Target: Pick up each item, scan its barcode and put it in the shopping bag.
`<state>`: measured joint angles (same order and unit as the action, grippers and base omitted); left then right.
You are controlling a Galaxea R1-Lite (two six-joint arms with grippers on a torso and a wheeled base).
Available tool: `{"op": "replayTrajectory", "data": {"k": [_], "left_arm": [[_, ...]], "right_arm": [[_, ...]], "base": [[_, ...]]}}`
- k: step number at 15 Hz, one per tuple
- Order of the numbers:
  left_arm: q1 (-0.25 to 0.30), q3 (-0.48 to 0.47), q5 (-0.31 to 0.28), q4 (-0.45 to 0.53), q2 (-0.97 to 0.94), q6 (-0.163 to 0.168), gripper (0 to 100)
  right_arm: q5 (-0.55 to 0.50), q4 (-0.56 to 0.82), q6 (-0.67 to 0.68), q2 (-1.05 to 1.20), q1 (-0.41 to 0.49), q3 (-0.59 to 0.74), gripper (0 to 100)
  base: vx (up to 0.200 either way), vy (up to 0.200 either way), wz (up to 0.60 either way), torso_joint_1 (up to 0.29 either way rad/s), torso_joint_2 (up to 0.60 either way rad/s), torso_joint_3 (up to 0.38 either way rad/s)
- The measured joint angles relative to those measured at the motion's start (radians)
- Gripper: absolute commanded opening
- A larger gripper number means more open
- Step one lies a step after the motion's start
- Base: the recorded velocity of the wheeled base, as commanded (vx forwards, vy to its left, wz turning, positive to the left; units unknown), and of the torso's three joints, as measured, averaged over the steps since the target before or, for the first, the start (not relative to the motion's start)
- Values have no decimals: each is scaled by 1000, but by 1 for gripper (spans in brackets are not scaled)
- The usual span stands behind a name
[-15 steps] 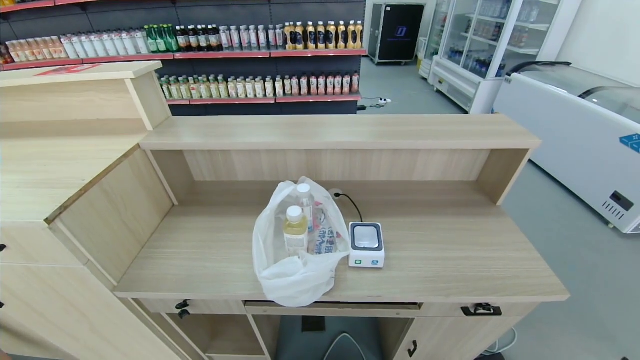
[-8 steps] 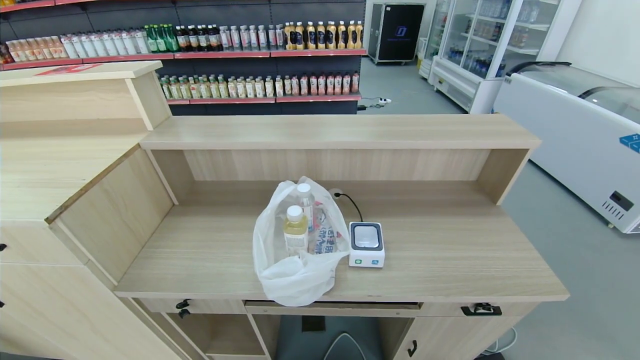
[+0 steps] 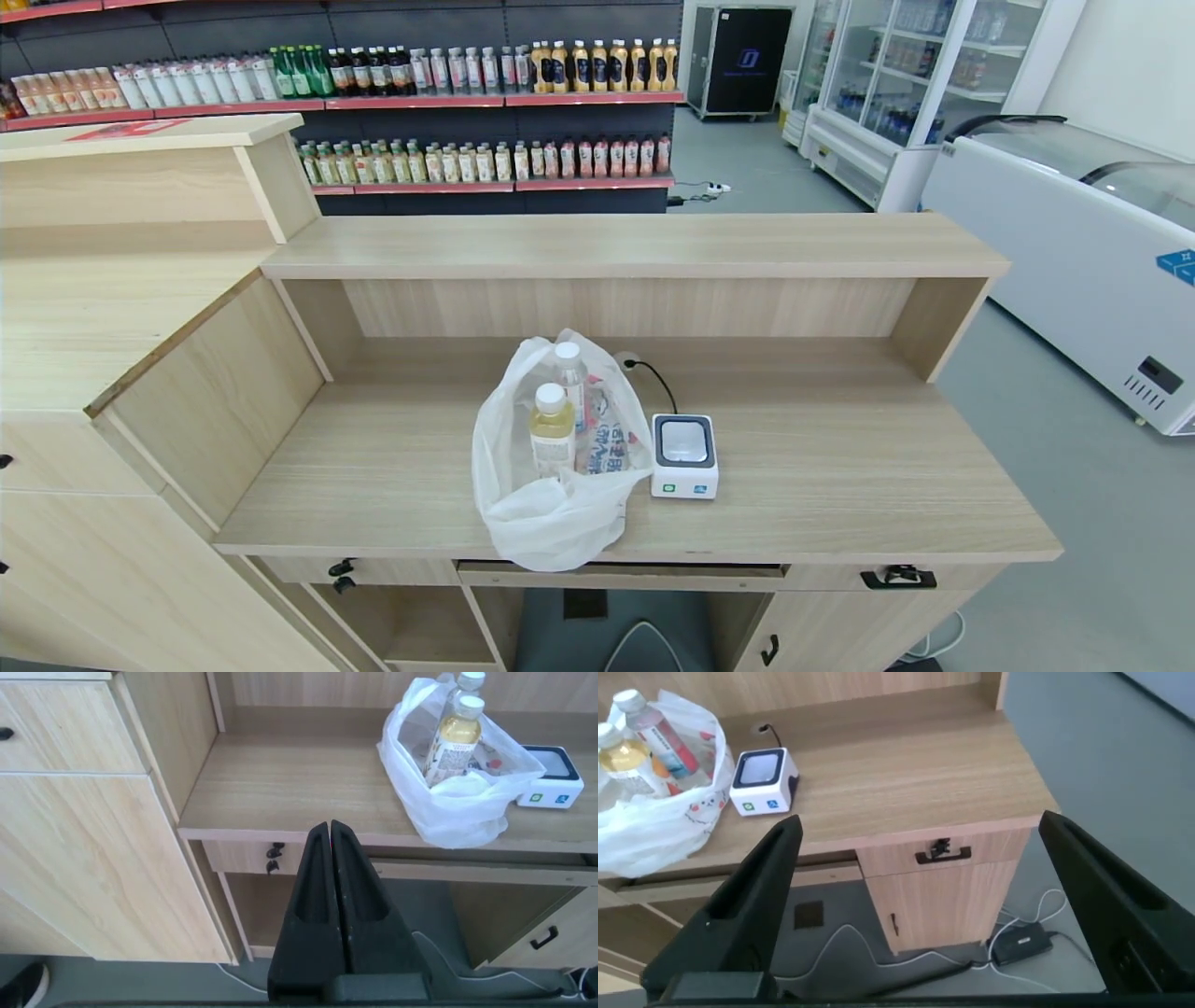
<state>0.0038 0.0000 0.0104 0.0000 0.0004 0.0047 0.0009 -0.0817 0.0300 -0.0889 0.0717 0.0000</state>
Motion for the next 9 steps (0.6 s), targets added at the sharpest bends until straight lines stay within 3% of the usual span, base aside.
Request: {"op": "replayTrajectory", "data": {"k": [9], "left_arm": [[0, 0, 0, 0, 0, 0, 0]], "right_arm": [[10, -4, -30, -1, 2, 0, 100]], "base": [[0, 0, 0, 0, 0, 0]]}}
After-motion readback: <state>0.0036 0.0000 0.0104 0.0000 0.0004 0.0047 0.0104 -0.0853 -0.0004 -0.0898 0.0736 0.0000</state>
